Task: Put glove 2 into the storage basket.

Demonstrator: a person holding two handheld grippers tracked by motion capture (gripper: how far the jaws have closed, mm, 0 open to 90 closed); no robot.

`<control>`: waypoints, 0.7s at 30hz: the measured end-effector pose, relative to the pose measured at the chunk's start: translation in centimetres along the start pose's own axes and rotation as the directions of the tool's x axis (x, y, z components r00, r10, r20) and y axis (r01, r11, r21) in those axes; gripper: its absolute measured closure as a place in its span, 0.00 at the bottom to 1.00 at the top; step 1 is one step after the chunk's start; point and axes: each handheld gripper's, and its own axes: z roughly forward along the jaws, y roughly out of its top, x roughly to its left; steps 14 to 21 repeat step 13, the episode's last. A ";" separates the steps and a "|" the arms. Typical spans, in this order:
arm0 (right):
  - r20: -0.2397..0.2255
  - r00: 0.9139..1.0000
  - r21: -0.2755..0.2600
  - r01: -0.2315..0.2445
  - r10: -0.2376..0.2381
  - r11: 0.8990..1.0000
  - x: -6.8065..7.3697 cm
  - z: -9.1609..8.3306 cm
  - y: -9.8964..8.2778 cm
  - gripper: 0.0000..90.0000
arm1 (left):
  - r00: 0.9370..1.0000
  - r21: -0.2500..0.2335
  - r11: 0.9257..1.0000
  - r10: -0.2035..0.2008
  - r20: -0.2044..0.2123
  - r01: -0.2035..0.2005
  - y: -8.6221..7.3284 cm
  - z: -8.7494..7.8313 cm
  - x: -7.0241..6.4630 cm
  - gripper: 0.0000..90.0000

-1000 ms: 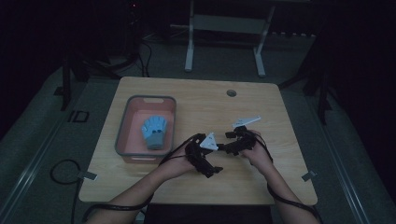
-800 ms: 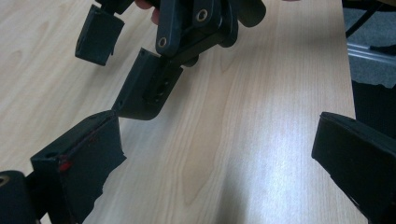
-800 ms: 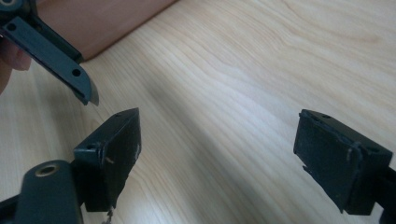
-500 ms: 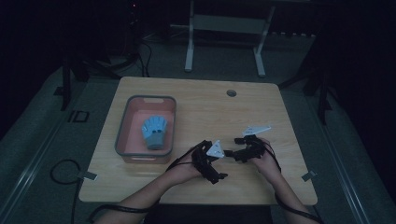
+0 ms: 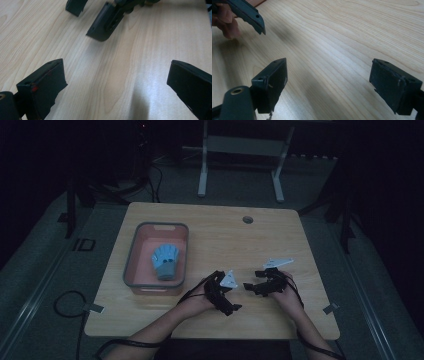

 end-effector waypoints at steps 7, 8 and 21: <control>0.036 0.999 -0.007 -0.015 0.016 1.000 -0.6 -0.3 -0.4 0.16 | 1.000 -0.001 1.000 -0.018 -0.008 0.018 -0.5 0.1 0.4 0.02; 0.040 0.999 -0.012 -0.016 0.016 1.000 -0.6 -0.3 -0.4 0.16 | 1.000 -0.001 1.000 -0.019 -0.006 0.019 -0.5 0.0 0.4 0.02; 0.045 0.999 -0.020 -0.024 0.025 1.000 -0.8 -0.4 -0.5 0.16 | 1.000 -0.008 1.000 -0.021 -0.007 0.021 -0.5 -0.1 0.5 0.02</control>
